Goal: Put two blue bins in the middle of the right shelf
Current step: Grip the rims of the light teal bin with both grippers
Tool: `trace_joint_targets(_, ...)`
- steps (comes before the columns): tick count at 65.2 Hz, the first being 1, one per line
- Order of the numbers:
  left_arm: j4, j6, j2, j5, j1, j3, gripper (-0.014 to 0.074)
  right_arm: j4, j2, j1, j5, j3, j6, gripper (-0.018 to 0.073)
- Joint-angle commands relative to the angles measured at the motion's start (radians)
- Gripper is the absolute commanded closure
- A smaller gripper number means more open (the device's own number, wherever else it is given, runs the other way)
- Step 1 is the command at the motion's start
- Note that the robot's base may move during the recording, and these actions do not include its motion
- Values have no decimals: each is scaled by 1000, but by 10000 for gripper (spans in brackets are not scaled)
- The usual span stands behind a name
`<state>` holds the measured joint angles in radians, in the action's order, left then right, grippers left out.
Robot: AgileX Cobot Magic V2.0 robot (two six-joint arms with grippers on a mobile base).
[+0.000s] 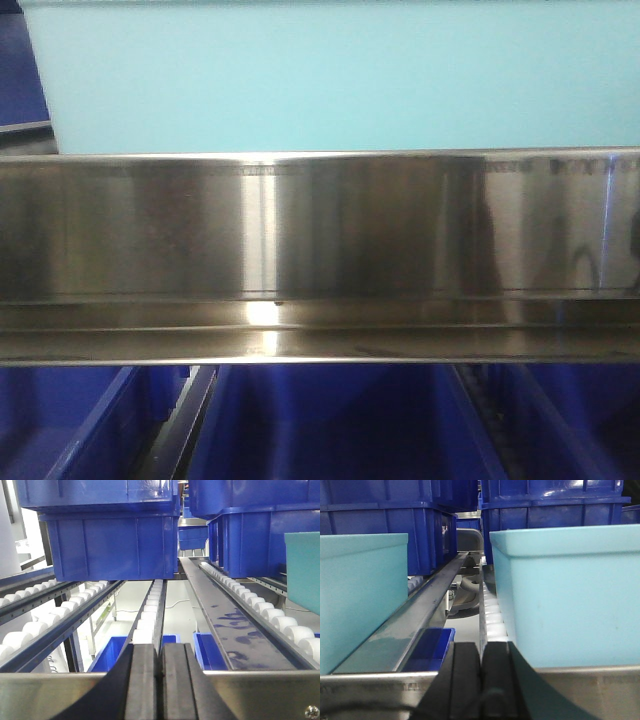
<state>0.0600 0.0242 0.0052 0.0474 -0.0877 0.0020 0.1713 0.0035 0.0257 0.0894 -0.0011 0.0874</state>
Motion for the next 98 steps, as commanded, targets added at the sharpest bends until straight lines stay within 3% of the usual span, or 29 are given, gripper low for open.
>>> trace_joint_targets(1,-6,-6,-5,-19,0,-2,707,-8,-4,-5,-23,1,-1,721)
trace_joint_targets(29,-6,-6,-5,-42,0,-2,707,-8,-4,-5,-23,1,-1,721)
trace_joint_targets(54,-6,-6,-5,-143,0,-2,707,-8,-4,-5,-75,1,-1,721)
trace_joint_targets(67,-144,-6,-5,-289,0,-2,707,-8,-4,-5,-134,1,-1,721)
trace_joint_targets(74,-180,-6,-5,-353,0,-8,707,-8,-4,-5,-165,-20,-11,721)
trace_joint_targets(81,-178,-6,-5,-233,0,-145,694,-8,-4,-5,-89,-158,-11,721)
trace_joint_targets(86,-167,-6,-3,-79,0,-275,626,-8,-4,-5,22,-276,-11,721)
trace_joint_targets(93,-162,-6,58,145,0,-460,456,-8,31,-5,161,-450,-11,711)
trace_joint_targets(98,-162,-6,133,281,0,-587,298,-8,94,-5,225,-572,-11,617)
